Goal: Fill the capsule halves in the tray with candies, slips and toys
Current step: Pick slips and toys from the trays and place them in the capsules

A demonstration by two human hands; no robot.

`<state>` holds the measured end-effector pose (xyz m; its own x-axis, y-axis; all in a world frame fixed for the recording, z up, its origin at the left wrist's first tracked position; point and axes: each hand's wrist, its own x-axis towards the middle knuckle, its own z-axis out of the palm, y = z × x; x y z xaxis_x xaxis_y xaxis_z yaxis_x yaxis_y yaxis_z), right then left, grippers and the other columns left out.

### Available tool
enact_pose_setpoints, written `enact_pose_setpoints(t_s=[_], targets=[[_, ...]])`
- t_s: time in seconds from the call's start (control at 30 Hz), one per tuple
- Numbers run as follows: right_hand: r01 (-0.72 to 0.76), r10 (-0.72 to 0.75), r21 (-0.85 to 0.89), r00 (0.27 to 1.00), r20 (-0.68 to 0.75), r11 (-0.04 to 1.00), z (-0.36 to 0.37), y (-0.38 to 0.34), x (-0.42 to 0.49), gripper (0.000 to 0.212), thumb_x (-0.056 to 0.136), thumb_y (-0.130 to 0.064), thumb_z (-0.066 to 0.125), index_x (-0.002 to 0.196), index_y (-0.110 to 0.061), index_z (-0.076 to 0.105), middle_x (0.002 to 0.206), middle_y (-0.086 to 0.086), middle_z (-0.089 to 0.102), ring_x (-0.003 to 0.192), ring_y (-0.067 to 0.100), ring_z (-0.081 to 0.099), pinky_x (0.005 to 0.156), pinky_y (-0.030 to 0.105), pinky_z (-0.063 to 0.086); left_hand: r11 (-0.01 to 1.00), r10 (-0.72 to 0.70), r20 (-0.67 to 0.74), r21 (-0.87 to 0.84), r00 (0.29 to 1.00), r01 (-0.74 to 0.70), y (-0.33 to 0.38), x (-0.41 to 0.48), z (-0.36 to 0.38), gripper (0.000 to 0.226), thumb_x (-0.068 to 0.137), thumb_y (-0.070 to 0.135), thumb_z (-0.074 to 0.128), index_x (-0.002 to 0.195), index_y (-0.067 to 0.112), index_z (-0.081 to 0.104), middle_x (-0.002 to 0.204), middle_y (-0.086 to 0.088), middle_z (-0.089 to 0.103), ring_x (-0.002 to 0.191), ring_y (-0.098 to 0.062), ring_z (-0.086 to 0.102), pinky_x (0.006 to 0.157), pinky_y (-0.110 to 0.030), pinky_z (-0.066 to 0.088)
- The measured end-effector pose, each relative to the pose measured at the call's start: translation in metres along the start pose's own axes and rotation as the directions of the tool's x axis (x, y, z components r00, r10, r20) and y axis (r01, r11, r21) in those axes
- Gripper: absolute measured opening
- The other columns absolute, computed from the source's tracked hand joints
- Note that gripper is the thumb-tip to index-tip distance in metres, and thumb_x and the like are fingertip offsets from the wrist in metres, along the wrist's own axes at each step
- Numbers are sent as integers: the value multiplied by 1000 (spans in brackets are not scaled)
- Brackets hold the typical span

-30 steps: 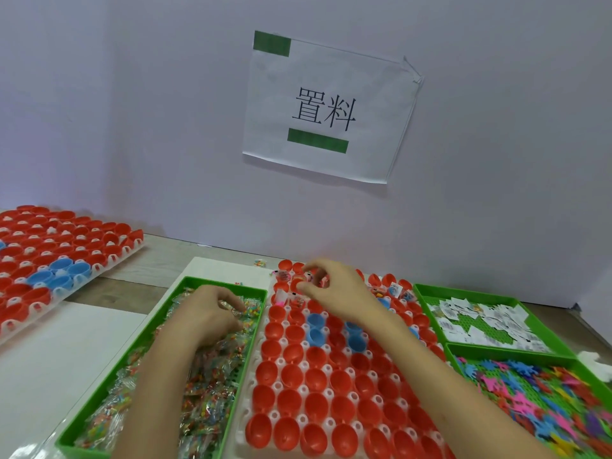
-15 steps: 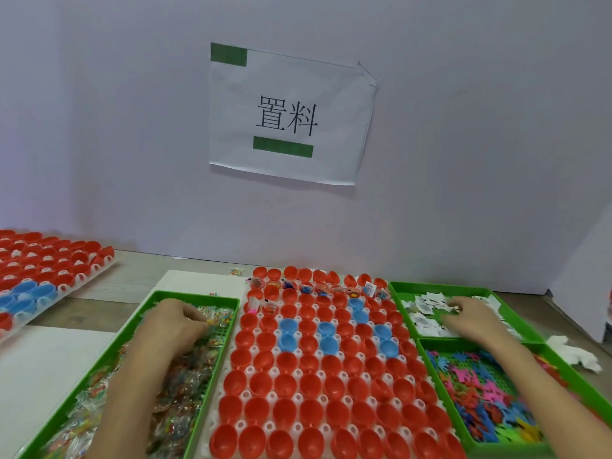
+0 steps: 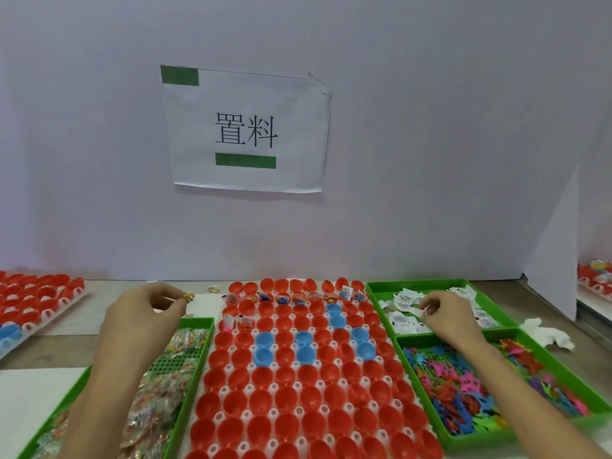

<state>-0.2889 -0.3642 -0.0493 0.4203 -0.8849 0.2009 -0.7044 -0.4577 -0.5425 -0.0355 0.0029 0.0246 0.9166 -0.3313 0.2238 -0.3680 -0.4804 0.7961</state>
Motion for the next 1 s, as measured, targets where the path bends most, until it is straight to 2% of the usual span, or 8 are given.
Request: enact_pose_setpoints(t_s=[0.17,0.23,0.4,0.47,0.53,0.67,0.77,1.0], targets=[[27,-25,31,997,-72,999,-2,3,1,28,84,3,60,80,-22,72,80,-1,71,55,9,59,51,20,40,990,77,7,-117,997,-76,24,-9,8,13,92,16,68,83,26,70,76,6,73,72,-19,69,66,-36,54],[49,-42,60,993,-111,997,-5,1,1,26,85,0,65,78,-24,71,79,-3,72,62,11,62,55,23,44,986,102,17,-135,995,-99,30,-14,17,13,93,17,67,85,26,69,75,6,73,70,-17,69,68,-36,57],[99,-40,207,962,-271,973,-23,-18,-4,16,89,-5,70,86,-21,71,89,-2,71,80,14,63,76,27,46,966,195,54,-184,979,-182,45,-27,37,16,95,23,65,84,34,64,71,7,71,61,-8,66,55,-23,47],[138,-14,301,925,-379,943,-38,-33,-8,13,91,-4,68,93,-17,71,91,2,70,79,14,62,73,27,47,946,228,86,-257,970,-200,53,-33,42,15,96,23,64,83,32,66,68,7,72,60,-3,66,51,-13,44],[199,-1,418,904,-428,886,-53,-53,-18,15,92,-4,68,100,-17,69,93,1,68,76,9,64,71,30,54,918,247,143,-351,958,-185,61,-39,47,17,96,21,63,83,29,69,70,8,74,58,-4,66,51,-11,47],[333,-181,608,937,-299,721,-72,-98,-55,33,89,-7,72,114,-29,68,89,-4,71,79,3,72,67,13,55,841,241,304,-539,922,-42,72,-53,53,17,99,18,60,89,20,74,75,-2,76,58,-11,64,55,-17,50],[376,-365,688,915,-171,621,-80,-125,-83,38,84,-9,76,115,-31,71,89,-3,76,84,8,73,75,15,57,799,265,392,-601,881,27,81,-62,55,19,100,21,59,91,19,75,79,-4,78,61,-9,65,58,-19,52],[432,-575,671,818,-10,603,-94,-148,-112,34,80,-11,80,100,-38,74,85,-6,71,75,17,73,69,22,58,765,315,394,-644,863,15,99,-77,54,16,96,22,62,96,20,77,83,-1,79,66,-13,72,65,-20,58]])
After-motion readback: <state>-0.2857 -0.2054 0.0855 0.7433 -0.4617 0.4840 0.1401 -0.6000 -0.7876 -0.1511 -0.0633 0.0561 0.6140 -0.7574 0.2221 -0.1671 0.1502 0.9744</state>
